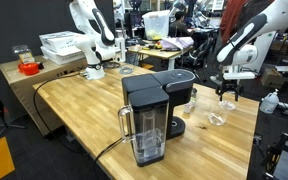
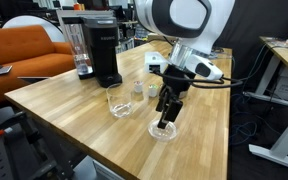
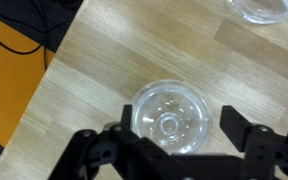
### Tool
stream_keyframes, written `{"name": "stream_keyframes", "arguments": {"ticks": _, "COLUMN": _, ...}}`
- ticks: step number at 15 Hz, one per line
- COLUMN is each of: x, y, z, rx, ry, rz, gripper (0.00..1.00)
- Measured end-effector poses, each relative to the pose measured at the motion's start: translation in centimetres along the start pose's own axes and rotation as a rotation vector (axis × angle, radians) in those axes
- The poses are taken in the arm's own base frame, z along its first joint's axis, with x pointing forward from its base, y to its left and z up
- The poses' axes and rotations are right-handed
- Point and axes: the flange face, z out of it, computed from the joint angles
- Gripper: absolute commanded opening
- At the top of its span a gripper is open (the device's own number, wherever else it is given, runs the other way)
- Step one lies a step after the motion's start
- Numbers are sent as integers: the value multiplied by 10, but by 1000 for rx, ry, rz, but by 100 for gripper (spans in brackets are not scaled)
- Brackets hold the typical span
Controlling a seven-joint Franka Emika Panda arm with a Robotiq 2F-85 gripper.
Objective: Uncover the glass jar and put a coffee pod inside
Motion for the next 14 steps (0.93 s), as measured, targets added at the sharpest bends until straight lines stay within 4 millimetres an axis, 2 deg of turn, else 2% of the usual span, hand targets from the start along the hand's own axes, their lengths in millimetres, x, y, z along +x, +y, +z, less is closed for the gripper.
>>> {"name": "stream_keyframes", "arguments": {"ticks": 5, "x": -49, "y": -1, "z": -18, "rx": -60, "ry": -1, "rz": -95, "gripper": 100}}
{"name": "stream_keyframes", "arguments": {"ticks": 8, "x": -75, "y": 4, "z": -40, "rx": -73, "ry": 21, "rz": -137, "gripper": 100}}
{"name": "stream_keyframes", "arguments": {"ticks": 11, "x": -91, "y": 9, "z": -64, "rx": -61, "ry": 49, "rz": -155, "gripper": 100}}
{"name": "stream_keyframes", "arguments": {"ticks": 14, "x": -96, "y": 11, "z": -64, "rx": -60, "ry": 46, "rz": -157, "gripper": 100}}
